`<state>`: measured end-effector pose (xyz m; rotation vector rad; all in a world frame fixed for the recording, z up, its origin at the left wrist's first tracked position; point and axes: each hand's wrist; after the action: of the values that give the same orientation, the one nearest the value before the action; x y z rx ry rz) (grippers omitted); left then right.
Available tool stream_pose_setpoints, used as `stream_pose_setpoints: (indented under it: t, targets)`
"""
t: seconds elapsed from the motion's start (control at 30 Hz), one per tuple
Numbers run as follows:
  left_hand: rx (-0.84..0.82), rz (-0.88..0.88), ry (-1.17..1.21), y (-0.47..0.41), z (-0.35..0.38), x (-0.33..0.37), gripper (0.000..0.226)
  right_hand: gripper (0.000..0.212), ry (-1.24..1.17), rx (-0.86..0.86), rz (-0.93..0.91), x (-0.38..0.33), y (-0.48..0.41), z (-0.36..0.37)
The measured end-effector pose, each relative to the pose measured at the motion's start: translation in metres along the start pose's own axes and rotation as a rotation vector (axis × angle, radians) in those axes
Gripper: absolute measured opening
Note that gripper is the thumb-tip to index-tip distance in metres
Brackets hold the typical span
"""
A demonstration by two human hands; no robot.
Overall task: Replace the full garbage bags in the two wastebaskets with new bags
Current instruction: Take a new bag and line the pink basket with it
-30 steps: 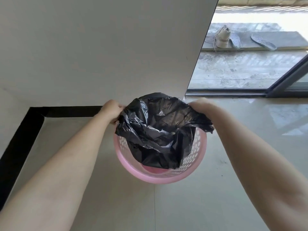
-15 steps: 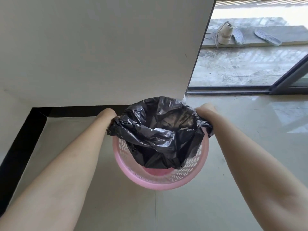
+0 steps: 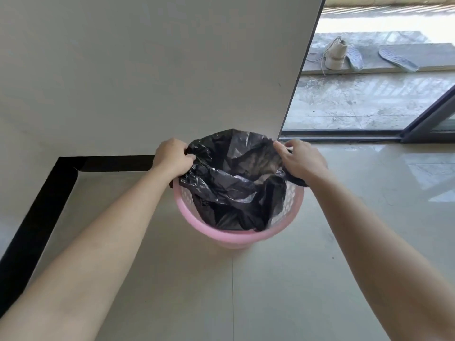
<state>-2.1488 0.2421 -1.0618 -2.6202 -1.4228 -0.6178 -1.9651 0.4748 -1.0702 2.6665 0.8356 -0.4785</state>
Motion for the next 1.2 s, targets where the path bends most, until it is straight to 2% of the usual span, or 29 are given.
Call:
stream_pose_setpoints:
  t: [0.1,0.2,0.3,0.37,0.43,0.5,0.57,0.63,0.7,0.9,1.0,1.1,1.17,1.2]
  targets:
    - [0.124,-0.133,0.172,-0.008,0.004,-0.008,0.025,0.055,-0.053,-0.011,0.029,-0.001,0.005,0.002]
    - [0.207,-0.213,0.383,0.000,0.006,-0.008,0.048,0.053,-0.329,-0.108,0.164,0.004,0.017,0.013]
    - [0.316,-0.277,0.584,0.018,0.008,-0.003,0.070,0.051,-0.489,-0.013,0.229,0.006,0.034,0.030]
    - [0.438,-0.346,0.745,0.033,0.019,-0.002,0.076,0.066,-0.584,0.055,0.267,0.003,0.044,0.041]
    - [0.548,-0.441,0.774,0.047,0.036,0.000,0.079,0.080,-0.771,0.095,0.355,-0.004,0.053,0.054]
    - [0.655,-0.561,0.864,0.059,0.048,0.002,0.072,0.077,-0.983,0.088,0.490,-0.011,0.059,0.065]
    - [0.749,-0.688,1.059,0.065,0.050,0.003,0.048,0.064,-1.176,0.060,0.612,-0.012,0.064,0.069]
    - [0.790,-0.783,1.207,0.069,0.049,0.002,0.028,0.044,-1.328,0.084,0.631,-0.013,0.068,0.070]
    - [0.829,-0.789,1.248,0.072,0.051,0.000,0.023,0.037,-1.416,0.129,0.647,-0.017,0.073,0.074]
    - [0.873,-0.563,0.998,0.080,0.060,-0.015,0.030,0.026,-1.425,0.106,0.519,-0.015,0.070,0.092]
    - [0.873,-0.456,0.897,0.098,0.067,-0.026,0.029,0.024,-1.326,0.063,0.576,0.020,0.054,0.095]
    - [0.804,-0.436,1.026,0.100,0.072,-0.038,0.026,0.028,-1.191,0.023,0.676,0.045,0.050,0.102]
    - [0.675,-0.486,1.159,0.098,0.072,-0.036,0.026,0.034,-1.050,0.019,0.671,0.046,0.050,0.110]
    - [0.617,-0.494,1.150,0.098,0.075,-0.037,0.028,0.035,-1.009,0.017,0.651,0.044,0.051,0.115]
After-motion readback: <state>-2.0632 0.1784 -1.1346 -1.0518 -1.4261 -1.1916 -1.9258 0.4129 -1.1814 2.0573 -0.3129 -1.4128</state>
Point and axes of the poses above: each hand's wrist, its own y-axis away from the middle knuckle, its own z-axis out of the palm, x = y × z, and after that the axes turned 5 degrees about z, right-handed
